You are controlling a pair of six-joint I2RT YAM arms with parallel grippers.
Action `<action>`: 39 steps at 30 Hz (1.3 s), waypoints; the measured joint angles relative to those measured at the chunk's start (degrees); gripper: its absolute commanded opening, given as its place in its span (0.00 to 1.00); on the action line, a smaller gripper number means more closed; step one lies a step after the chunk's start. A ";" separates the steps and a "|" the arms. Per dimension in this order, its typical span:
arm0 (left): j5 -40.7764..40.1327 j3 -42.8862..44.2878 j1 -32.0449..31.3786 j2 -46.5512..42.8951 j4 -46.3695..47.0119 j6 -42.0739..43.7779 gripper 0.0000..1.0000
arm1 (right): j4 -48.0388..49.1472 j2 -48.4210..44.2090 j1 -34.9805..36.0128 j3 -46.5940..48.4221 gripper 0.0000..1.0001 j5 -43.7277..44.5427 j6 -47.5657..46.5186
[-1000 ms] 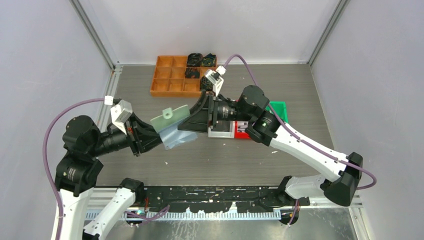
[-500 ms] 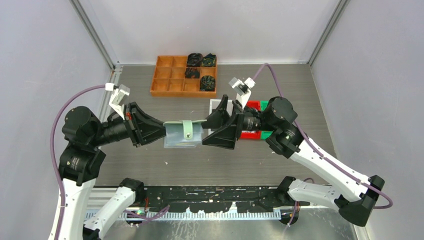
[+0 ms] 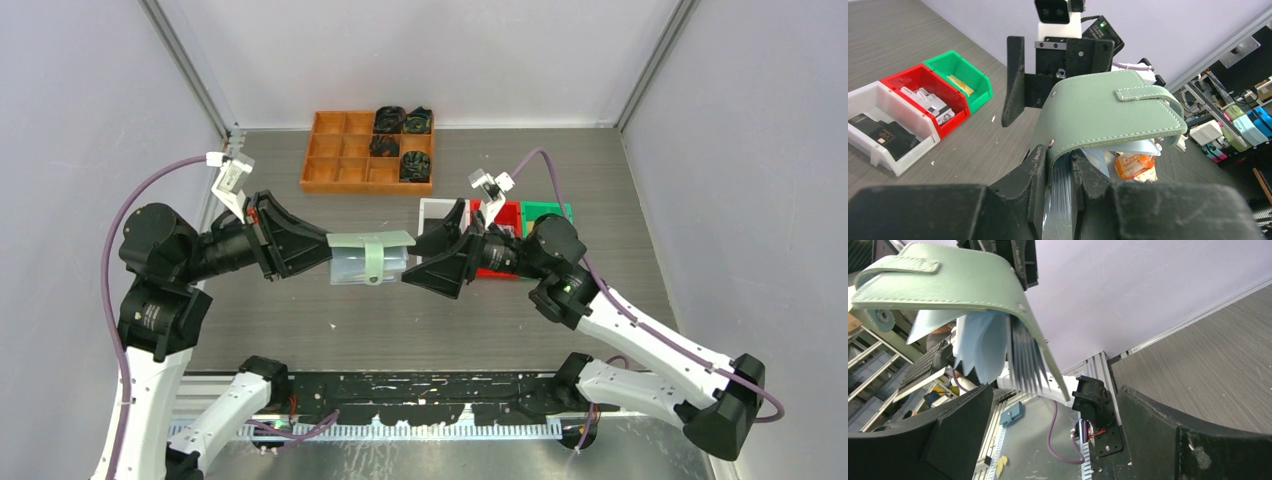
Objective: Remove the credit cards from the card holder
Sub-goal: Remove the credit card from the card holder.
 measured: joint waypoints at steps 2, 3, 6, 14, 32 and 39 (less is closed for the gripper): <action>0.02 0.46 0.00 0.22 0.13 -0.35 0.00 | 1.99 1.51 0.00 -0.02 0.99 0.70 0.92; 0.02 0.66 0.00 0.28 0.26 -0.57 0.00 | 2.95 2.34 0.00 -0.02 0.99 0.85 1.31; 0.02 1.31 0.00 0.39 0.57 -1.20 0.00 | 5.16 4.55 0.00 -0.02 0.98 1.14 2.51; 0.04 2.12 0.04 0.42 1.53 -1.60 0.00 | 8.81 5.66 0.00 -0.02 0.97 1.64 4.31; -0.37 2.12 0.37 0.63 1.84 -2.69 0.00 | 22.88 14.38 0.02 2.27 0.85 2.71 12.87; -0.02 1.62 0.35 0.57 1.60 -0.92 0.62 | 28.50 17.22 0.02 5.66 0.49 2.67 18.82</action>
